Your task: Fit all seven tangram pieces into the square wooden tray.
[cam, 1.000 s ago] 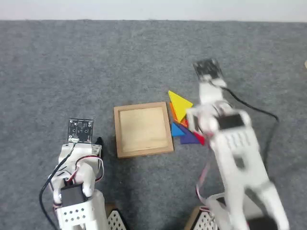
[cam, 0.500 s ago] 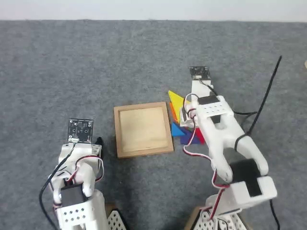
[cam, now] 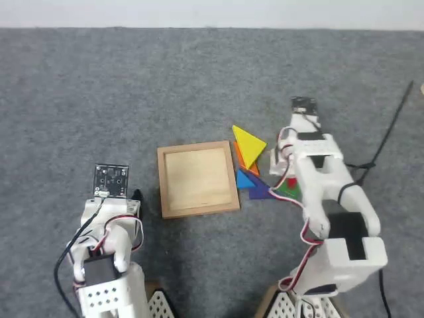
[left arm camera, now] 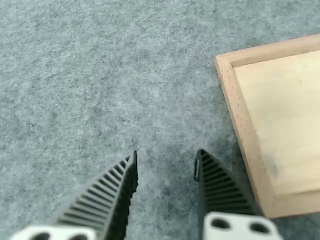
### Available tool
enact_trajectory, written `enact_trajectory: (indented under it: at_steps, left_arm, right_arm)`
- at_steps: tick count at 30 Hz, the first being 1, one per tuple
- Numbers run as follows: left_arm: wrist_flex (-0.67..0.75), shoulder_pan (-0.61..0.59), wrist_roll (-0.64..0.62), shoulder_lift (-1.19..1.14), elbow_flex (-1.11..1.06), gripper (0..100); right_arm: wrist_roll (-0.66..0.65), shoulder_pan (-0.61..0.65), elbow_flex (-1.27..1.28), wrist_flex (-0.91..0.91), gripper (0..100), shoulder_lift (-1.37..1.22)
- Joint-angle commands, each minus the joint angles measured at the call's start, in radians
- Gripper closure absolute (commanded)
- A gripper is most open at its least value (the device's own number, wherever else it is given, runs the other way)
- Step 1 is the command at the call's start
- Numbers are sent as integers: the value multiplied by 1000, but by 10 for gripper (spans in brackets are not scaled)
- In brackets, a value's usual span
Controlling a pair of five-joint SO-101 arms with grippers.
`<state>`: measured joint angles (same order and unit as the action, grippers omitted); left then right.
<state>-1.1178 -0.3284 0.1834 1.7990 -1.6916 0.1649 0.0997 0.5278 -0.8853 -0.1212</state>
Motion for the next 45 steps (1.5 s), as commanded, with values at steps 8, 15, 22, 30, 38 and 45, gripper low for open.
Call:
enact_trajectory:
  at_steps: [8,15,22,30,38,45]
  left_arm:
    - [23,2,-9,12,8,809]
    - [23,2,-9,12,8,809]
    - [23,2,-9,12,8,809]
    - [23,2,-9,12,8,809]
    - [23,2,-9,12,8,809]
    - [23,2,-9,12,8,809]
  right_arm:
    - [29,-110,-229,-130,717,2]
    - [26,-48,-267,-131,714,-4]
    - [-6,-39,-327,-137,667,-151]
    - [-6,-79,-511,-234,656,-315]
    - [2,-73,-539,-240,656,-352]
    - [-6,-73,-542,-295,807,-354]
